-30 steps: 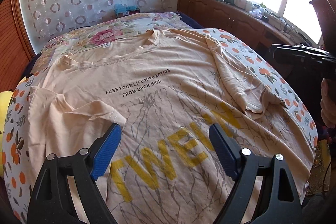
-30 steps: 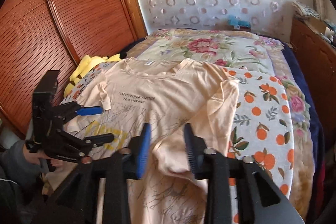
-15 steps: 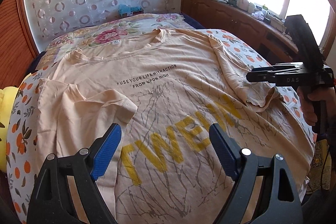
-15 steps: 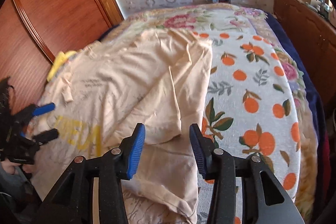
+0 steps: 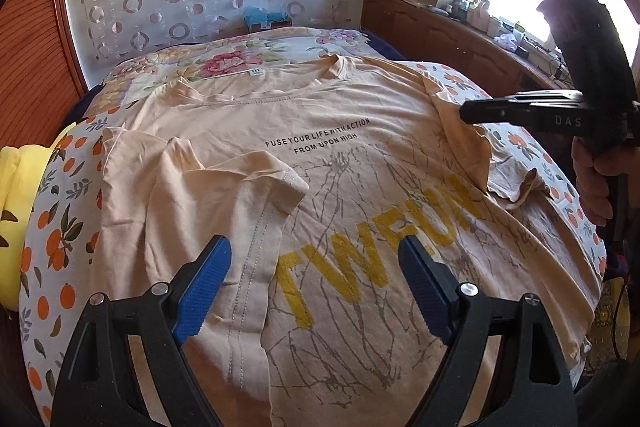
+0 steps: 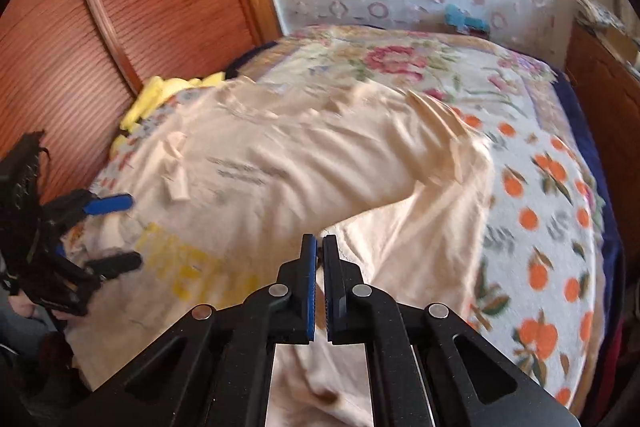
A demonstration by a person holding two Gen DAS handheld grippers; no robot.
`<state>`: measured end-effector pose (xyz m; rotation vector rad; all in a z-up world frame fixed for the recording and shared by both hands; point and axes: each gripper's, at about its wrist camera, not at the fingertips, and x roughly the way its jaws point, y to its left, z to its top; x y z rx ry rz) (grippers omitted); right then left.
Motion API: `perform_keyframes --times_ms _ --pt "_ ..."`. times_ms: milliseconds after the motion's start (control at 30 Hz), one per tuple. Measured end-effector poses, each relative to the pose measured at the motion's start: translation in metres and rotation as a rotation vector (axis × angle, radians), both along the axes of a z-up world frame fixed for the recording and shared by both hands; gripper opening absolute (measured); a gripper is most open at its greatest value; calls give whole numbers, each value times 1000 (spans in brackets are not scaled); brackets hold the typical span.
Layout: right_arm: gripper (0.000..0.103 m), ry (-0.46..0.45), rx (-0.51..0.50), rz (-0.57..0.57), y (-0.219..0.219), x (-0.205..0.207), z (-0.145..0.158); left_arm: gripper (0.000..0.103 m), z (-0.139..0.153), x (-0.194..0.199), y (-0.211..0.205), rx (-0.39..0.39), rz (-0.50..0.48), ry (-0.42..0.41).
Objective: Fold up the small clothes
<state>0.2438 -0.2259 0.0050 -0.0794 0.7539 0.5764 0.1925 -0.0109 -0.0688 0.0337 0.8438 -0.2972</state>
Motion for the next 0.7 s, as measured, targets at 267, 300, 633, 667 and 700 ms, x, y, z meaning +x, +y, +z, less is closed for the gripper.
perform_keyframes --times_ms 267,300,633,667,700 --pt "3 9 92 95 42 21 13 86 -6 -1 13 -14 29 9" --pt "3 12 115 97 41 24 12 86 -7 -1 13 -14 30 11" --pt "23 17 5 -44 1 8 -2 86 -7 -1 11 -24 12 10" --pt "25 21 -18 -58 -4 4 -6 86 -6 0 12 -25 14 7" --pt "31 28 -45 -74 -9 -1 -11 86 -5 1 13 -24 17 6"
